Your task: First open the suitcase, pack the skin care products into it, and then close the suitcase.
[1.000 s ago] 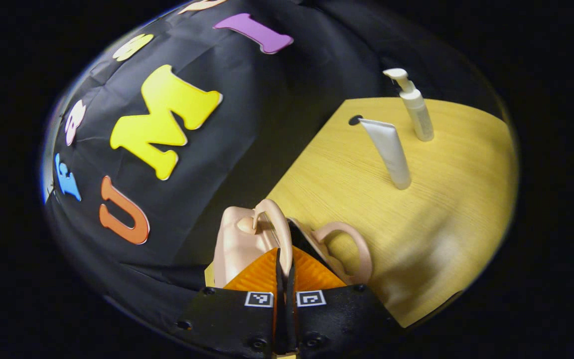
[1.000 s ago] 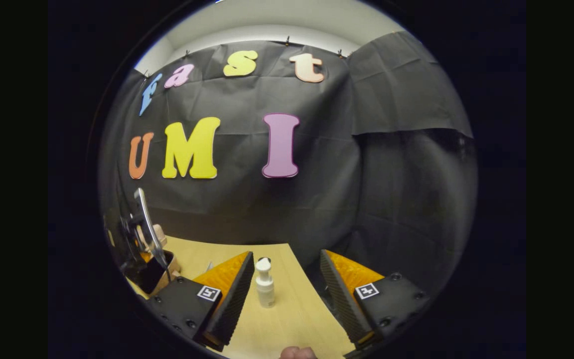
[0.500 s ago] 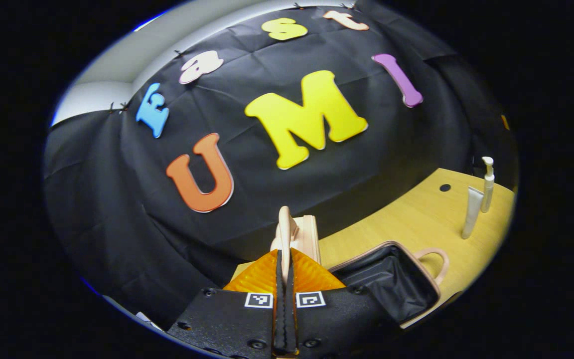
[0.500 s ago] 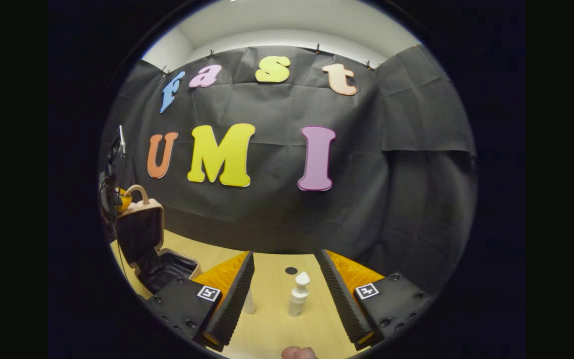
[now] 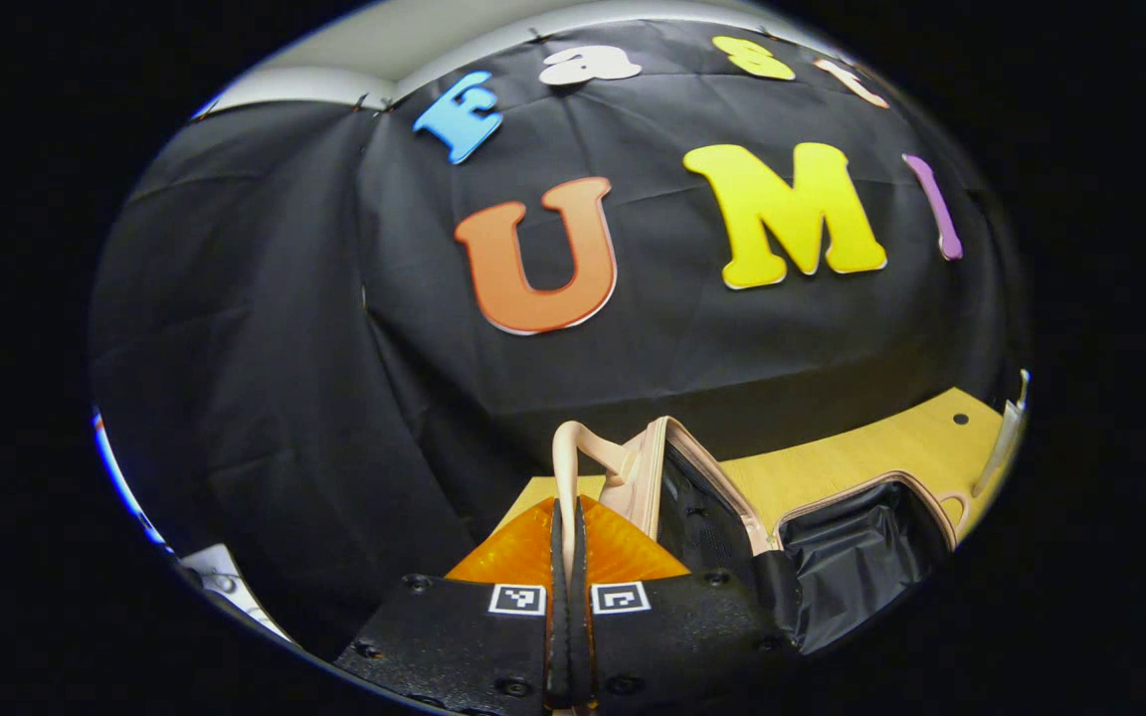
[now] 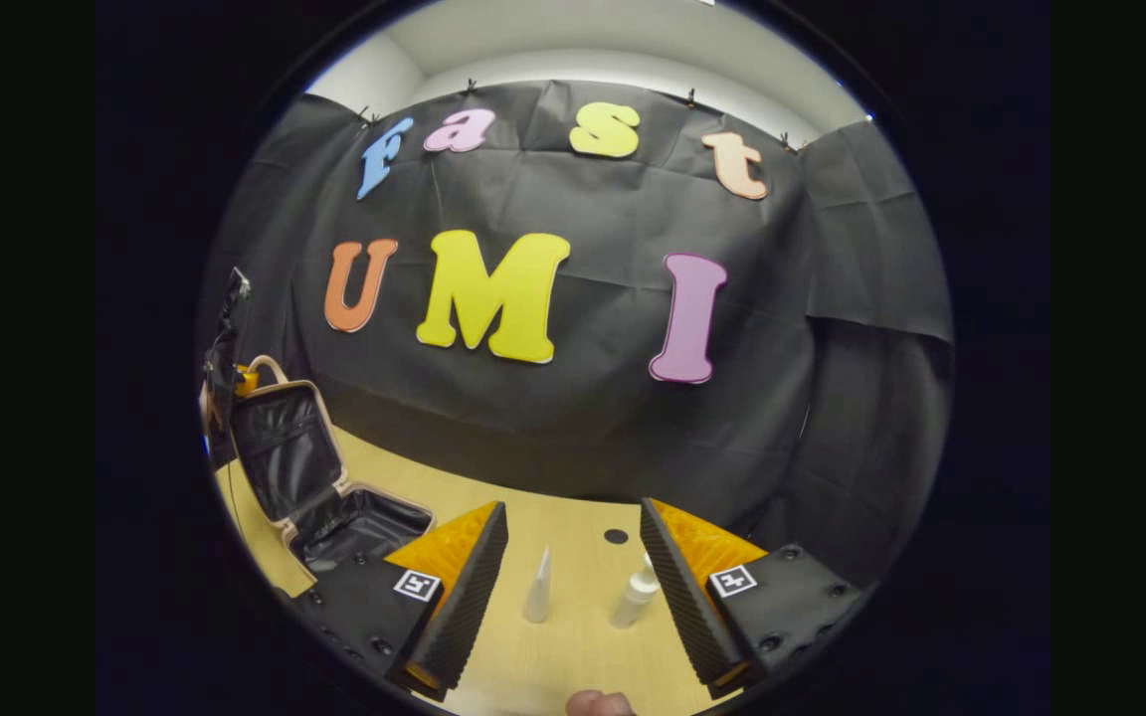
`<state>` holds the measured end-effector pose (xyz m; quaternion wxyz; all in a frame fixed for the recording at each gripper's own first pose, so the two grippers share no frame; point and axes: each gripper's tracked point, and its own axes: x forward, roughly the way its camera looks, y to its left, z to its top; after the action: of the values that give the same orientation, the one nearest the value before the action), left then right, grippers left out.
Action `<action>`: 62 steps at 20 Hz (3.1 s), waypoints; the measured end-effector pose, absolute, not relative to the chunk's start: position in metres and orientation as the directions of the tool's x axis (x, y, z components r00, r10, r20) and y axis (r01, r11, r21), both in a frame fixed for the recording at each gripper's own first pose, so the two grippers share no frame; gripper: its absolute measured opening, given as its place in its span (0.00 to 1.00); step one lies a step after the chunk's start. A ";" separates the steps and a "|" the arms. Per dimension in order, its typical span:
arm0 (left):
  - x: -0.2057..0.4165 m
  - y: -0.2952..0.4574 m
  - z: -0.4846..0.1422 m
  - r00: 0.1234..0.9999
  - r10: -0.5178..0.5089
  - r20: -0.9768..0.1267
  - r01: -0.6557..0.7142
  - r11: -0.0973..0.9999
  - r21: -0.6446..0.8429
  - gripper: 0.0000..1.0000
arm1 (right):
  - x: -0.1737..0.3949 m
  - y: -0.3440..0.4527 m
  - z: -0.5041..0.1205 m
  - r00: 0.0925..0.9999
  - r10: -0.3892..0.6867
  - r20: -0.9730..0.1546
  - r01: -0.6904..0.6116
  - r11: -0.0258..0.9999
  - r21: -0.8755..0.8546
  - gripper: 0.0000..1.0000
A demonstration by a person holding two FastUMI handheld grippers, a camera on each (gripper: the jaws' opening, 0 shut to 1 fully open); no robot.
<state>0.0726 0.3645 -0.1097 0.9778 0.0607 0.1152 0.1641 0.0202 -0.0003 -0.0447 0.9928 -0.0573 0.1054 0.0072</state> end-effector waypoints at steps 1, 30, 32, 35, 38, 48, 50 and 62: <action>0.075 0.376 -0.119 0.914 0.340 -0.221 -0.322 0.940 0.115 0.03 | 0.022 0.003 -0.044 0.975 0.000 -0.221 -0.027 0.993 -0.118 0.80; 0.056 0.364 -0.173 0.875 0.308 -0.374 -0.355 0.933 -0.063 0.98 | 0.017 0.002 -0.044 0.978 -0.007 -0.207 -0.003 0.999 -0.050 0.78; 0.056 0.319 -0.133 0.900 0.308 -0.310 -0.334 0.942 -0.035 0.98 | 0.017 -0.008 -0.050 0.977 -0.010 -0.212 0.005 1.000 -0.023 0.80; 0.056 0.254 -0.107 0.924 0.283 -0.256 -0.296 0.955 -0.015 0.98 | 0.016 -0.025 -0.057 0.977 -0.019 -0.213 0.020 1.000 0.004 0.78; 0.053 0.190 -0.093 0.944 0.243 -0.222 -0.250 0.968 -0.001 0.98 | 0.016 -0.045 -0.065 0.976 -0.030 -0.216 0.036 0.999 0.025 0.78; 0.047 -0.085 -0.125 0.948 -0.161 -0.276 0.172 0.985 0.016 0.98 | 0.009 -0.120 -0.088 0.971 -0.057 -0.232 0.058 0.998 -0.005 0.79; 0.046 -0.115 -0.134 0.935 -0.209 -0.288 0.230 0.973 0.038 0.99 | 0.007 -0.135 -0.095 0.966 -0.064 -0.250 0.060 0.998 -0.023 0.79; 0.096 -0.239 -0.278 0.864 -0.278 -0.420 0.325 0.945 0.044 1.00 | -0.001 -0.209 -0.132 0.929 -0.118 -0.351 0.100 0.993 -0.070 0.79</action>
<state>0.0963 -0.2392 -0.2779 0.9637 0.0566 0.2088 -0.1564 -0.0011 -0.2093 -0.1317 0.9818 -0.0253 0.1799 -0.0553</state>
